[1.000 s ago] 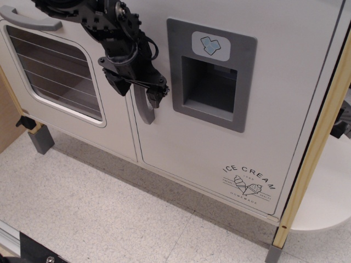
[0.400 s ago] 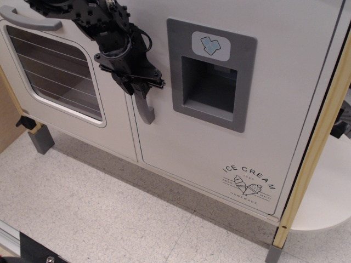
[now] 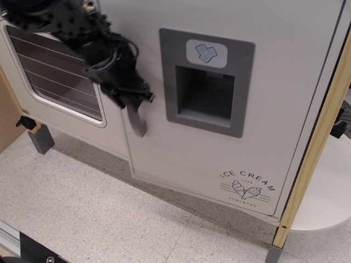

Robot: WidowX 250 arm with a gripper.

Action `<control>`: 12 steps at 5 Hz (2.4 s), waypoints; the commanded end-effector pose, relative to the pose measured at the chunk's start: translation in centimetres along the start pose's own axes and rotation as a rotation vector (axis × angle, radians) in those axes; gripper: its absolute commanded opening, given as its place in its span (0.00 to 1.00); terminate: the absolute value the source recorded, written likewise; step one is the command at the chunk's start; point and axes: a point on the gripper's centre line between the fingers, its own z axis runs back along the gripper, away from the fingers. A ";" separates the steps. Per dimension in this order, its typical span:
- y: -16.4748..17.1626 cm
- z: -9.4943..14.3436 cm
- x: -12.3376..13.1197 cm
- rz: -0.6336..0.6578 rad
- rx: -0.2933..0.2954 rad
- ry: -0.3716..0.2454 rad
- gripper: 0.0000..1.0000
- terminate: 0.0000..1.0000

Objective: Open fridge

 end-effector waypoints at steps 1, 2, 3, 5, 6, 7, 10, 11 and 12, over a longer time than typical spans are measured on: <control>0.0 4.2 -1.4 -0.010 -0.012 -0.048 0.00 0.00; -0.2 5.5 -2.6 0.062 -0.023 0.019 1.00 0.00; 0.6 6.5 -4.1 0.030 -0.030 0.102 1.00 0.00; 5.1 6.1 -6.5 0.050 0.062 0.145 1.00 0.00; 8.5 5.8 -6.0 0.191 0.158 0.135 1.00 0.00; 10.9 5.5 -5.2 0.399 0.268 0.105 1.00 0.00; 9.4 3.5 -0.6 0.738 0.215 0.123 1.00 0.00; 9.3 3.4 0.7 0.776 0.174 0.123 1.00 0.00; 9.1 3.3 1.5 0.791 0.176 0.116 1.00 0.00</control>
